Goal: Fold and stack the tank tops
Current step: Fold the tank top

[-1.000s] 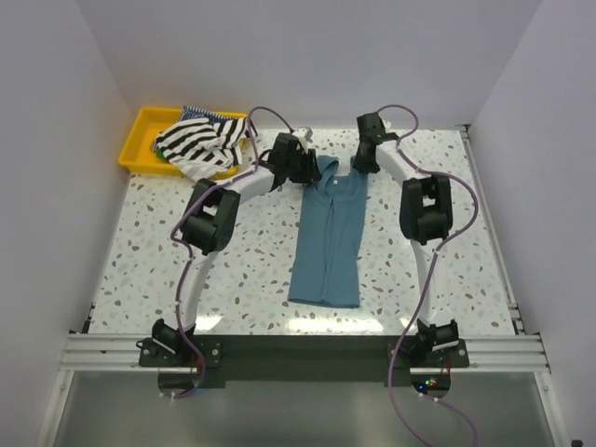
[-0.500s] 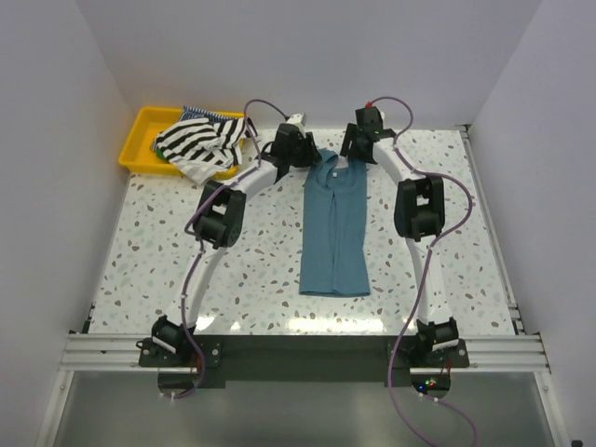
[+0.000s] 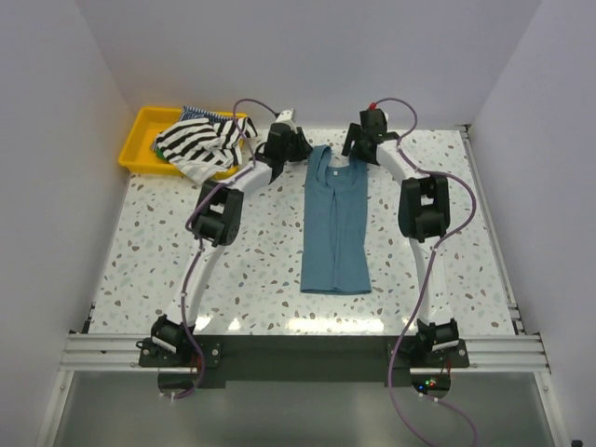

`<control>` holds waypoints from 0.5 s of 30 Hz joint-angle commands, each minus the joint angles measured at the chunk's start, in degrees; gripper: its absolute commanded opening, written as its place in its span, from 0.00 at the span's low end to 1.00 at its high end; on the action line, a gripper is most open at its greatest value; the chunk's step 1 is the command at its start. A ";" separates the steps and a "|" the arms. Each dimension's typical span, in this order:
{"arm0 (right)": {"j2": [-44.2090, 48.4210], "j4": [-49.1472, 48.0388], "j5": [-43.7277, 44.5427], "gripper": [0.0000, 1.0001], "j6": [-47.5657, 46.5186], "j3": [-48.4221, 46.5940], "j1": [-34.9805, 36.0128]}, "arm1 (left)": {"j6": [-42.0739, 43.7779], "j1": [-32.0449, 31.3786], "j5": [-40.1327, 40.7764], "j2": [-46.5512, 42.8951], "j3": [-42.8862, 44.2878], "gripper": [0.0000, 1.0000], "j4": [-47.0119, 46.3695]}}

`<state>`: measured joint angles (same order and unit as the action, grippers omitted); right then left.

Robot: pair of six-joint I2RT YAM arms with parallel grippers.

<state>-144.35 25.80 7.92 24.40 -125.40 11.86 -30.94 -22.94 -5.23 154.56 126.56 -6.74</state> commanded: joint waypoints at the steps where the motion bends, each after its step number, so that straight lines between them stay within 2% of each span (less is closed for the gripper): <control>1: 7.85 -4.97 -0.10 0.79 0.47 2.88 -0.26 | -0.44 0.61 1.46 0.56 2.99 0.34 -5.65; 5: 10.75 -4.36 -0.36 0.80 0.21 3.24 -0.26 | -0.44 0.88 0.32 0.83 4.04 0.36 -5.83; 7: 13.03 -3.83 -0.10 0.80 0.21 5.76 -0.17 | -0.44 1.14 -1.17 -0.83 2.38 0.47 -6.61; 8: 14.52 -4.18 0.68 0.80 0.29 7.53 -0.17 | -0.44 1.23 -1.44 -3.97 0.81 0.51 -7.66; 9: 18.28 -4.44 0.95 0.80 0.56 11.72 -0.17 | 0.08 1.40 -1.18 -6.01 -2.95 0.59 -9.59; 12: 26.45 -3.57 1.48 0.79 1.61 18.59 -0.08 | 0.62 1.49 -0.22 -14.79 -9.73 0.68 -10.75; 14: 31.30 -3.13 1.39 0.78 2.93 27.46 0.09 | -0.34 1.49 0.22 -21.45 -12.90 0.68 -8.74; 15: 33.68 -2.52 1.22 0.78 3.37 30.45 0.18 | -1.05 1.41 0.31 -23.93 -17.62 0.68 -8.12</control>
<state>-119.33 22.68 8.21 25.63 -101.03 11.88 -30.96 -22.22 -5.63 144.55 113.54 -11.25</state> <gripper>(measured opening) 0.782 0.679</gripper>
